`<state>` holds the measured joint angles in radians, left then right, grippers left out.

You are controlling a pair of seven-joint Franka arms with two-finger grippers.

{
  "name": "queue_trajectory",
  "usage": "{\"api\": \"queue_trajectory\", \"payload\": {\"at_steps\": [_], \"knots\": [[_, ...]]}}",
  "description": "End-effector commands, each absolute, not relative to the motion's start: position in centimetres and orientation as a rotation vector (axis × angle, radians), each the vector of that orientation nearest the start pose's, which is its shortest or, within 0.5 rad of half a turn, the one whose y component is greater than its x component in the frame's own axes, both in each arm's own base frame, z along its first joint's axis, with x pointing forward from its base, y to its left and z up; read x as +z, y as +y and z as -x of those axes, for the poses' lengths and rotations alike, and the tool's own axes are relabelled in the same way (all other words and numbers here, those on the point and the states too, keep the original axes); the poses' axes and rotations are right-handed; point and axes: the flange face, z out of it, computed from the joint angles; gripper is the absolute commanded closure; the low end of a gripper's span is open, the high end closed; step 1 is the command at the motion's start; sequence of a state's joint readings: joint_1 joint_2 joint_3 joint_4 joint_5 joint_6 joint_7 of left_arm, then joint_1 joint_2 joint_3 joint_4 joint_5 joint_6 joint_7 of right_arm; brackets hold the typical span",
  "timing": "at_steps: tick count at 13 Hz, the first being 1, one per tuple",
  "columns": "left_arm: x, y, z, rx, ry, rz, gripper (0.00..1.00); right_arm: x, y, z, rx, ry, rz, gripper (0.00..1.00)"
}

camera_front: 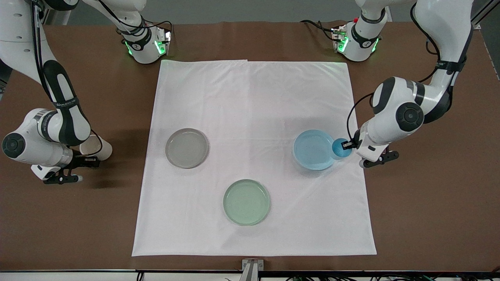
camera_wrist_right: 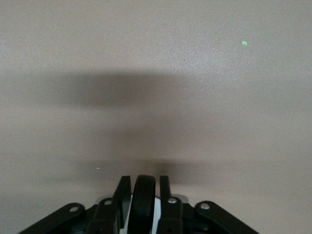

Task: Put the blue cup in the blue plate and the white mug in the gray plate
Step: 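Carry the blue cup with the left gripper over the blue plate, then lower the blue cup onto the blue plate while the right gripper carries the mug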

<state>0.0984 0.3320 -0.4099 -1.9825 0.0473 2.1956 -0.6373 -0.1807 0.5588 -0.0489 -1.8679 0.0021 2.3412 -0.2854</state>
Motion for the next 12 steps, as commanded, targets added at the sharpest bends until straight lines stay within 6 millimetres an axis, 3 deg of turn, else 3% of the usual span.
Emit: {"api": "queue_trajectory", "payload": {"at_steps": [1,4,5,6,7,9,10,12], "knots": [[29.6,-21.6,-56.9,0.215,-0.557,3.124,1.0,21.2,-14.5,-61.1,0.123,-0.093,3.131,0.83],[28.4,-23.5,-57.0,0.232,-0.586,3.123,1.0,21.7,-14.3,-61.2,0.121,-0.093,3.131,0.93],[27.8,-23.8,-57.0,0.236,-0.598,3.124,1.0,22.6,-13.9,-61.3,0.125,-0.1,3.13,0.95],[27.6,-24.1,-56.8,0.234,-0.611,3.122,1.0,24.9,-13.1,-61.5,0.131,-0.106,3.127,0.96],[27.2,-24.1,-56.8,0.244,-0.621,3.118,1.0,27.9,-11.4,-61.8,0.152,-0.143,3.12,0.96],[27.0,-24.1,-56.8,0.249,-0.621,3.117,0.99,31.9,-7.2,-62.1,0.211,-0.187,3.112,0.96],[26.7,-24.1,-56.7,0.256,-0.621,3.115,0.99,33.1,-4.3,-62.1,0.227,-0.169,3.117,0.96],[26.5,-24.0,-56.8,0.261,-0.626,3.113,0.98,34.0,3.6,-61.8,0.245,-0.072,3.14,0.96]]}}
